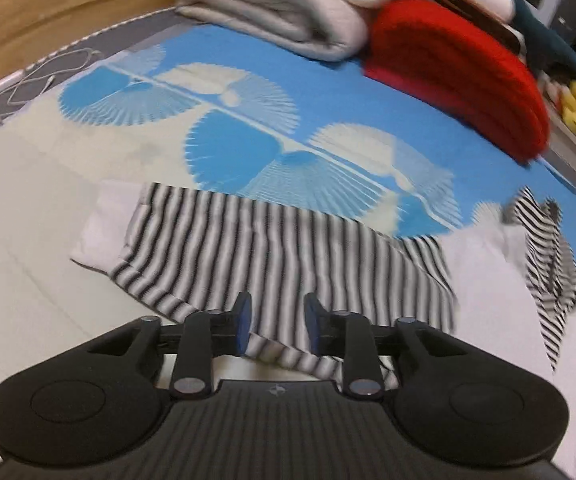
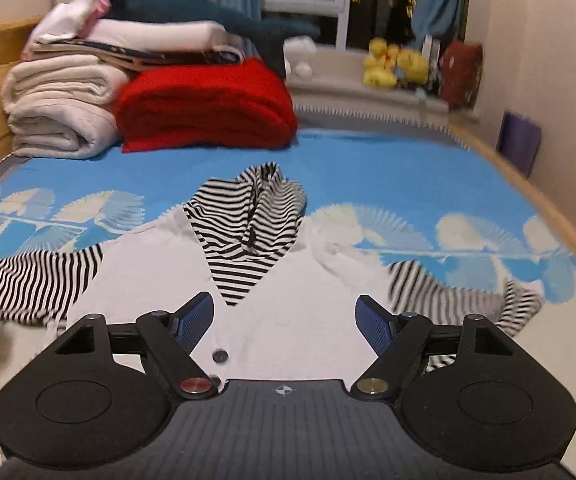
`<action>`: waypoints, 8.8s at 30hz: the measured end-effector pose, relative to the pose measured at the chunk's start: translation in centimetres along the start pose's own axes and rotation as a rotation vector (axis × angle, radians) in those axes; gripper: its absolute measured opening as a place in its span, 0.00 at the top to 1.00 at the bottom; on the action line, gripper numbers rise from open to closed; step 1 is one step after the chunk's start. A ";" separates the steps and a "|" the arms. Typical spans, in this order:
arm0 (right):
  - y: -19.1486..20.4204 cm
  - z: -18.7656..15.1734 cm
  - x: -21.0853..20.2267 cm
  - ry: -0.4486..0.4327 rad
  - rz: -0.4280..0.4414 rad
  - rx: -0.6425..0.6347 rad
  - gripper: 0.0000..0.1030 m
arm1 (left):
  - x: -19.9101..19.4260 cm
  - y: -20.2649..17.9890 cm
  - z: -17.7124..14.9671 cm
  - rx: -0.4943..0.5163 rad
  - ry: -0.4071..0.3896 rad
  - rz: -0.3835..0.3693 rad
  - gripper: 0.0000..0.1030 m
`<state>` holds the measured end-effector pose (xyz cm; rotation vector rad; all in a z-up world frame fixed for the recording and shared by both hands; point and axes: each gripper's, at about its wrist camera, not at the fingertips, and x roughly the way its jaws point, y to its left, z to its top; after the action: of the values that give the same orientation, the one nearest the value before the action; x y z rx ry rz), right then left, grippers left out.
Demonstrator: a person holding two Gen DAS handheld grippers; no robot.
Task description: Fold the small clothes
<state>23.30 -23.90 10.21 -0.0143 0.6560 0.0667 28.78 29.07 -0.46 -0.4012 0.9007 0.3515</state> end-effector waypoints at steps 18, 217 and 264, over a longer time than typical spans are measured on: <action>-1.1 1.2 10.7 0.161 0.055 0.089 0.26 | 5.6 10.4 0.8 -0.541 0.121 0.055 0.44; -1.7 -1.7 17.3 0.310 0.354 0.453 0.63 | 4.5 -17.4 -2.1 0.079 0.298 -0.310 0.65; -8.2 -2.3 21.5 0.398 0.009 0.407 0.45 | 7.1 -21.8 -6.0 0.283 0.291 -0.180 0.71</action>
<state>39.45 -30.88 -4.78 0.3764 1.0576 -0.0642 38.75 8.11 -5.46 -0.2719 1.1709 -0.0031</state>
